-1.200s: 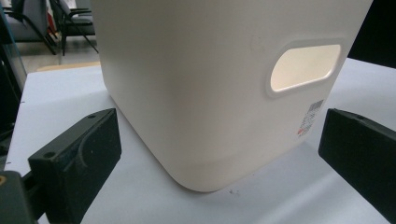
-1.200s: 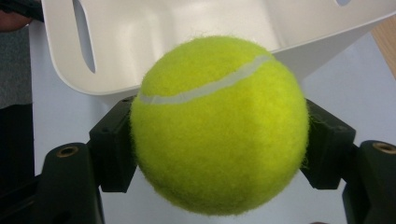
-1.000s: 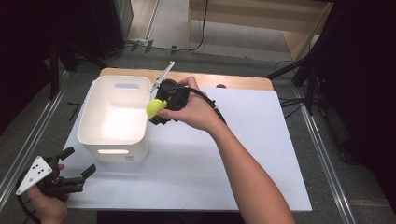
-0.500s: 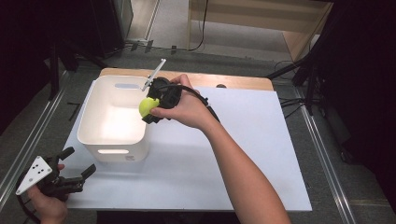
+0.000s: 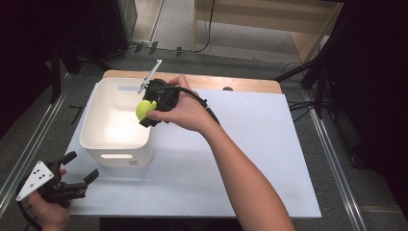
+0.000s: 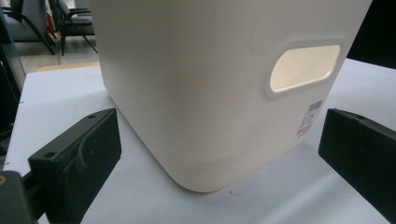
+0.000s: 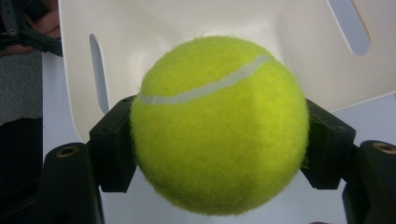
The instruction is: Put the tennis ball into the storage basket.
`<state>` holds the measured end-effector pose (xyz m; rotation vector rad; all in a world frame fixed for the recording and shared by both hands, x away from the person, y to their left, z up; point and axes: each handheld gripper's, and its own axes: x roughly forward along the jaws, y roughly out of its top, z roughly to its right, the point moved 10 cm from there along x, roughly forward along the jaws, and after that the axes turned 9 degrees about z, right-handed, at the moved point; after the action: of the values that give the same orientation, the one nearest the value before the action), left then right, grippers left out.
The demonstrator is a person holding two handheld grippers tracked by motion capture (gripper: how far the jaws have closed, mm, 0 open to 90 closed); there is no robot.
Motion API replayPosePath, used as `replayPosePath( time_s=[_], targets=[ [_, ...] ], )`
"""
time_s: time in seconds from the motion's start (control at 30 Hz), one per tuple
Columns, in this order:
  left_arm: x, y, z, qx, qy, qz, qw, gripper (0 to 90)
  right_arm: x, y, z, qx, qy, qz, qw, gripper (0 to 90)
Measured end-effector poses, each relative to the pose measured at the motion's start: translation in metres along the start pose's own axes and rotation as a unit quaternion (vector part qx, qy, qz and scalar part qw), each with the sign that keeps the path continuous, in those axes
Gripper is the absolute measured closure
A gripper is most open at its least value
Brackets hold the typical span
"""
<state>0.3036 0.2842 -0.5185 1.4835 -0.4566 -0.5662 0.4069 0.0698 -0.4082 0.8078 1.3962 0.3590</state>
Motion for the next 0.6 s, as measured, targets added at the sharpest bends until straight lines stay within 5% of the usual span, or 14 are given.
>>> replayPosePath(
  time_s=[0.6],
  targets=[
    [0.000,0.000,0.001,0.002,-0.001,-0.001,1.0000,0.0,0.016,0.009,-0.007,-0.007,0.008,-0.007,0.9999,24.3]
  ],
)
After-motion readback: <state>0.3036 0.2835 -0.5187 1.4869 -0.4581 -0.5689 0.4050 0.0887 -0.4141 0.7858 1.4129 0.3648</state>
